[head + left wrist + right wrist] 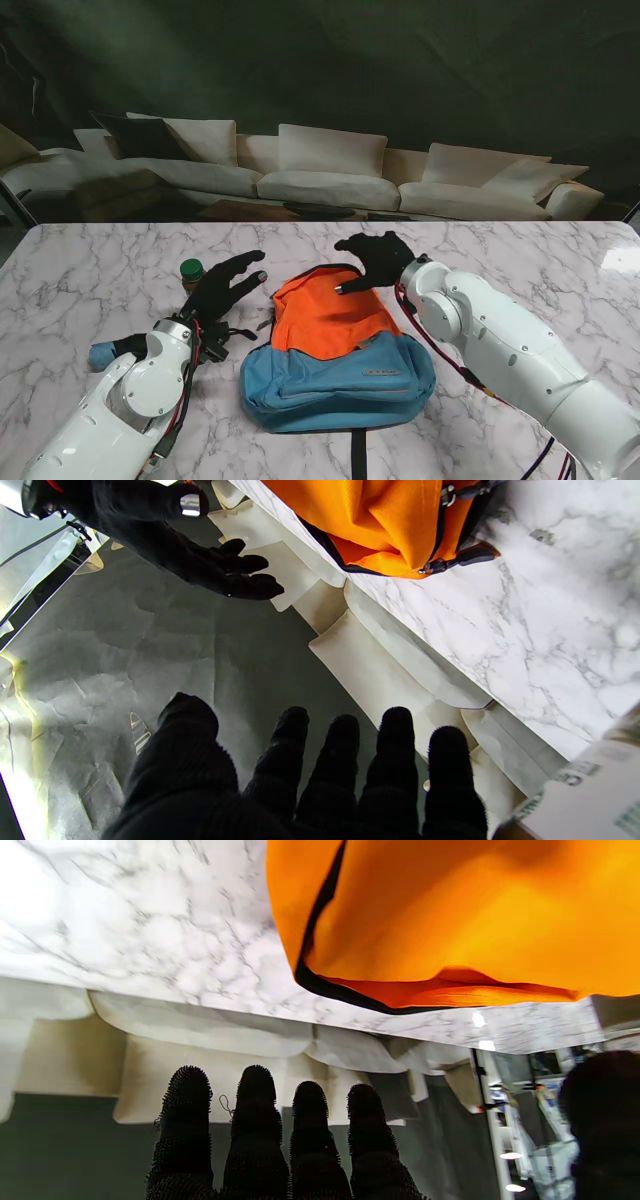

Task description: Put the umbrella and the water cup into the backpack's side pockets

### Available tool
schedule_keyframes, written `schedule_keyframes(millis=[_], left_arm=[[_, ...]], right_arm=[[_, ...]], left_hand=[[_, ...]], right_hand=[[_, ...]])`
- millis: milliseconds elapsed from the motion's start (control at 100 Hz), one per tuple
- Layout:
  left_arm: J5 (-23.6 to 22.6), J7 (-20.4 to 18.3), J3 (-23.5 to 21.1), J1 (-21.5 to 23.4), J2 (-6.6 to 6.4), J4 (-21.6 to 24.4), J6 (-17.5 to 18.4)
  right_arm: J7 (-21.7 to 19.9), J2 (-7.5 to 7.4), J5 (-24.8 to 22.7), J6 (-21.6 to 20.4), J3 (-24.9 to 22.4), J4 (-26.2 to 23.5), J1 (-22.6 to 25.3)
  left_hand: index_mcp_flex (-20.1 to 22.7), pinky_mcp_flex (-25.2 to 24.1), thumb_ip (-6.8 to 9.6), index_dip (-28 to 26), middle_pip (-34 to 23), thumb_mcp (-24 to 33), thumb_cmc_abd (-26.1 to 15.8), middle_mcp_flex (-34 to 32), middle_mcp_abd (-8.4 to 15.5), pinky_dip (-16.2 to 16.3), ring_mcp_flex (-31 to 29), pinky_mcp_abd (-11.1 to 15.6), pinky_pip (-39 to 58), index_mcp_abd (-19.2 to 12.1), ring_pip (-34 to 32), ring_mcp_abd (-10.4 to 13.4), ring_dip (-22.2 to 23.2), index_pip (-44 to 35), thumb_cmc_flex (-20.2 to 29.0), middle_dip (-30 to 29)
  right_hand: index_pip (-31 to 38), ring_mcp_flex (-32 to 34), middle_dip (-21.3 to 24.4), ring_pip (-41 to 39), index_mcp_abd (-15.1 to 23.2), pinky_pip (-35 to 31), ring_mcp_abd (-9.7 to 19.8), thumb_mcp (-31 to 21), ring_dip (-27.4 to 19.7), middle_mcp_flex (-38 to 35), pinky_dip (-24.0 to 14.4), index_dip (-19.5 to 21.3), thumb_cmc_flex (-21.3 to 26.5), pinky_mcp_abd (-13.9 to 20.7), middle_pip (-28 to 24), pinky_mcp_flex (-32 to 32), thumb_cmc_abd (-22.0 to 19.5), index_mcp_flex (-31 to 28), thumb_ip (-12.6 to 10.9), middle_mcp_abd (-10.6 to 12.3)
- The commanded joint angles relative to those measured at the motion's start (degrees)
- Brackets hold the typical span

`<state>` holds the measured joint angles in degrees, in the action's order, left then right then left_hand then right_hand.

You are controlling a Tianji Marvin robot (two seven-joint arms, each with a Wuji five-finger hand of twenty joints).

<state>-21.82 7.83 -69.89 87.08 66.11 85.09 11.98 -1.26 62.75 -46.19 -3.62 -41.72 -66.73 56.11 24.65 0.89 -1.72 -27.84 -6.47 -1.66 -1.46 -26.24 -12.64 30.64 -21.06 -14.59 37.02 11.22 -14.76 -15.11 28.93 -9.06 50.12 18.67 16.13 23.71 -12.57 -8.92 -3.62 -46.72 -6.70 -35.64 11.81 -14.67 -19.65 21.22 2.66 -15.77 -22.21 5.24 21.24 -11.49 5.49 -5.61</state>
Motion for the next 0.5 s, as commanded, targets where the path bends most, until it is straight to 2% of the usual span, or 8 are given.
schedule_keyframes(millis=[0, 60, 150, 250, 320, 490], left_arm=[[0.0, -0.7, 0.0, 0.1, -0.02, 0.2, 0.0], [-0.1, -0.7, 0.0, 0.1, -0.03, 0.1, 0.1], [-0.4, -0.8, 0.1, 0.0, -0.07, -0.1, 0.1], [-0.4, -0.9, 0.3, -0.2, -0.08, -0.2, -0.1], [-0.5, -0.9, 0.4, -0.2, -0.10, -0.3, -0.2], [-0.7, -0.7, 0.4, -0.3, -0.09, -0.5, 0.0]], right_arm=[[-0.8, 0.28, 0.5, 1.6, 0.5, 1.5, -0.6], [-2.9, 0.09, 0.6, 4.0, 1.6, 1.7, -1.3], [-7.2, -0.39, 1.1, 7.0, 3.4, 1.8, -2.3], [-10.1, -0.64, 2.0, 9.3, 5.7, 2.3, -3.5], [-10.6, -0.37, 3.4, 10.6, 7.4, 3.3, -4.3], [-8.5, 1.33, 6.7, 11.4, 11.1, 6.7, -6.0]], left_hand=[[-1.0, -0.4, 1.13, 0.0, 0.7, -0.1, -2.3, 2.0, 1.0, 0.8, -0.9, 0.2, 0.5, -0.6, -0.2, 0.1, 0.2, 0.3, -0.2, 0.1], [-1.0, -0.3, 1.13, 0.0, 0.7, -0.2, -2.4, 2.0, 1.1, 0.8, -0.9, 0.1, 0.5, -0.5, -0.2, 0.2, 0.2, 0.3, -0.3, 0.1], [-1.0, -0.3, 1.13, 0.0, 0.7, -0.2, -2.4, 2.0, 1.1, 0.8, -0.9, 0.1, 0.5, -0.5, -0.2, 0.2, 0.2, 0.3, -0.3, 0.1], [-1.1, -0.3, 1.13, 0.0, 0.7, -0.2, -2.4, 2.0, 1.1, 0.8, -0.9, 0.3, 0.5, -0.5, -0.2, 0.2, 0.2, 0.4, -0.3, 0.1], [-1.2, -0.3, 1.13, 0.0, 0.7, -0.2, -2.4, 2.0, 1.0, 0.8, -0.9, 0.1, 0.5, -0.6, -0.2, 0.2, 0.2, 0.4, -0.3, 0.1], [-2.1, -0.3, 1.14, 0.1, 0.7, -0.1, -2.4, 2.1, 1.1, 0.9, -0.9, 0.1, 0.5, -0.5, -0.2, 0.3, 0.2, 0.7, -0.3, 0.1]], right_hand=[[-2.1, -2.9, 0.9, 2.9, -2.6, 2.0, -0.8, -1.6, -1.5, 2.8, 1.2, -1.1, -5.0, -1.0, 2.5, -1.6, 0.9, 0.7, 1.7, -1.7], [-2.4, -4.4, 1.2, 3.6, -3.2, 2.7, -0.9, -1.5, -1.8, 4.4, 1.4, -1.2, -6.4, -1.0, 3.2, -2.6, 0.2, -0.2, 2.0, -1.9], [-4.8, -6.8, 3.8, 5.4, -4.6, 5.4, -1.0, -2.1, -2.9, 5.2, 2.6, -1.4, -8.5, -0.8, 8.4, -4.2, -1.0, -0.8, 2.6, -2.4], [-6.4, -7.6, 4.8, 6.2, -6.0, 6.7, -1.0, -1.7, -3.4, 5.4, 3.3, -1.5, -9.5, -0.8, 11.0, -4.9, -2.1, -0.6, 2.6, -2.3], [-7.5, -7.6, 5.2, 6.4, -7.2, 7.0, -1.1, -1.6, -3.4, 5.6, 3.5, -1.7, -9.7, -0.9, 11.8, -5.0, -2.6, 0.4, 2.6, -2.5], [-11.7, -6.6, 5.7, 6.5, -10.1, 7.6, -1.5, -1.5, -3.5, 5.7, 3.9, -2.6, -8.8, -1.6, 13.3, -4.9, -1.9, 2.7, 2.4, -3.8]])
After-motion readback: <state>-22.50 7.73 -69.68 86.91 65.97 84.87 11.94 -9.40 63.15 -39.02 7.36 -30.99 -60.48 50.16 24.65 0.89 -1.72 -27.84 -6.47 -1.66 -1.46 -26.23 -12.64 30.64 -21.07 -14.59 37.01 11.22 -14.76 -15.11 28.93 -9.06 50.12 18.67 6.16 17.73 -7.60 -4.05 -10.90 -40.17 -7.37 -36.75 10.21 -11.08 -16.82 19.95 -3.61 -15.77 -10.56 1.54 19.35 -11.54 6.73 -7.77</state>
